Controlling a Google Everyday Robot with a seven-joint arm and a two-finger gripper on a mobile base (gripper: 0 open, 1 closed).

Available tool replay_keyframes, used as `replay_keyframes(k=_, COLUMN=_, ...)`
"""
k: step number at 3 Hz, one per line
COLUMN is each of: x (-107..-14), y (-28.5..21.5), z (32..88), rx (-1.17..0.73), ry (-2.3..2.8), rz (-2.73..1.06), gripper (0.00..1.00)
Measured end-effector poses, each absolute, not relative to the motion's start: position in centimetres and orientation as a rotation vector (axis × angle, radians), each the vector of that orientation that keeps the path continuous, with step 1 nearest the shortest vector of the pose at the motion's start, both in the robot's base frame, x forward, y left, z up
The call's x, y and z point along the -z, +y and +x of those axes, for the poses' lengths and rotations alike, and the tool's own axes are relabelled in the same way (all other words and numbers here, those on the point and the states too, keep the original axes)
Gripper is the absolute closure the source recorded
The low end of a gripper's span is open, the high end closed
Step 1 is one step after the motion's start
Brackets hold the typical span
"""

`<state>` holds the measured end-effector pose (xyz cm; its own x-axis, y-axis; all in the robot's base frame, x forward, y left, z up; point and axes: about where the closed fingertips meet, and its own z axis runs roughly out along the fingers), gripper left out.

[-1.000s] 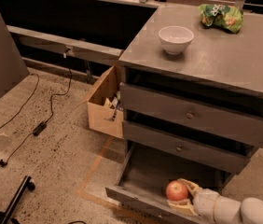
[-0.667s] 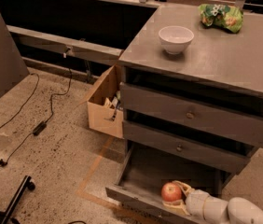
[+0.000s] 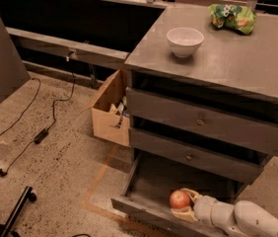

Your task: Place apple into bottom drawer

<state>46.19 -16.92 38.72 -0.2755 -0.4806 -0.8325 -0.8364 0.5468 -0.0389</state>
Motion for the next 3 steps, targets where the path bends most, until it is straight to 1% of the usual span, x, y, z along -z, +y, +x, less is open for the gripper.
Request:
replay_keyframes(k=1, x=-38.7, y=-16.9, z=46.2, rx=-0.525, ry=1.928, rz=-1.069, gripper=1.0)
replay_keyframes(k=2, x=-35.9, y=-17.1, z=48.1, rx=-0.513, ry=1.911, rz=-1.078, gripper=1.0)
replay_keyframes(k=3, x=-32.1, y=-16.6, z=51.3, rx=-0.476, ry=1.877, rz=-1.108, gripper=1.0)
